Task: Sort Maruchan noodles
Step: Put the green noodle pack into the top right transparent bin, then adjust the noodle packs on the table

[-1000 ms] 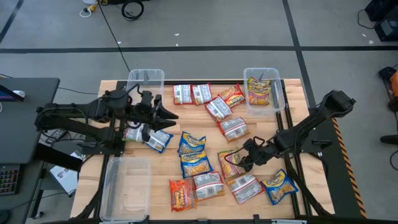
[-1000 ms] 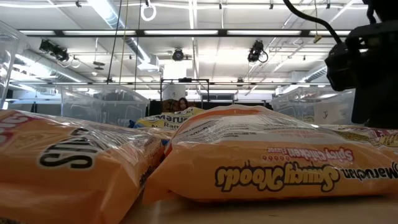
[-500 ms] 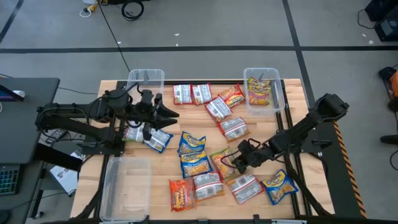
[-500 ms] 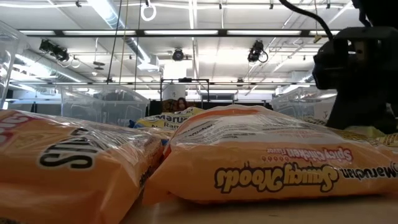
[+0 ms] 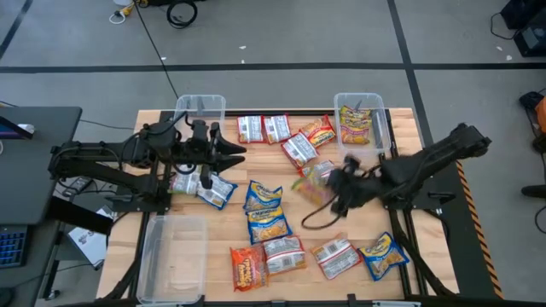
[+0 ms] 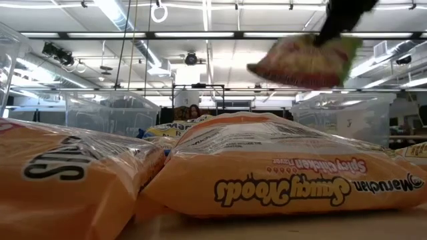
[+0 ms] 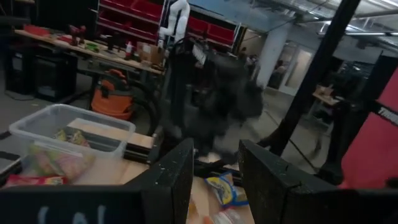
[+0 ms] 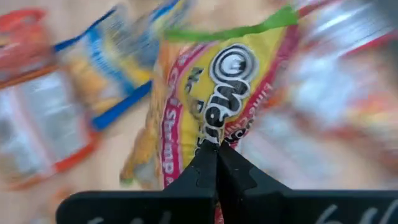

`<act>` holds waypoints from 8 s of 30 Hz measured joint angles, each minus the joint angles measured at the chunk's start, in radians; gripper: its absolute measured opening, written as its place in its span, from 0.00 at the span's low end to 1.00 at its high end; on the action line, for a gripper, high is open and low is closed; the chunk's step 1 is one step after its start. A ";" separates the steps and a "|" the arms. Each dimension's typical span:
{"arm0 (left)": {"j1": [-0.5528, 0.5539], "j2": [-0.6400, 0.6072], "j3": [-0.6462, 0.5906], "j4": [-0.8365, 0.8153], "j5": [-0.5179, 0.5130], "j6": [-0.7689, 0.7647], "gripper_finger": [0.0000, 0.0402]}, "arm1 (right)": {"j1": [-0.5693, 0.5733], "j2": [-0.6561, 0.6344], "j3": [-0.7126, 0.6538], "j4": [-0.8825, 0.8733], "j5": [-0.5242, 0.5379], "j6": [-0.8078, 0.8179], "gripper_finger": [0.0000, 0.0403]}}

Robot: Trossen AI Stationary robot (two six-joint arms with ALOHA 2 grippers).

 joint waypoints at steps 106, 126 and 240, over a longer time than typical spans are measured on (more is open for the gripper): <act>0.001 0.253 0.028 -1.513 0.143 -0.762 0.45 | -0.847 -0.327 0.063 -0.006 -0.329 -0.979 0.33; 0.015 0.255 -0.350 -1.160 -0.298 -1.188 0.45 | -0.569 -0.314 0.067 -0.134 -0.205 -0.738 0.32; -0.090 -0.288 -0.425 -0.162 -0.281 -0.496 0.45 | -0.263 0.620 0.068 0.690 -0.268 -0.517 0.32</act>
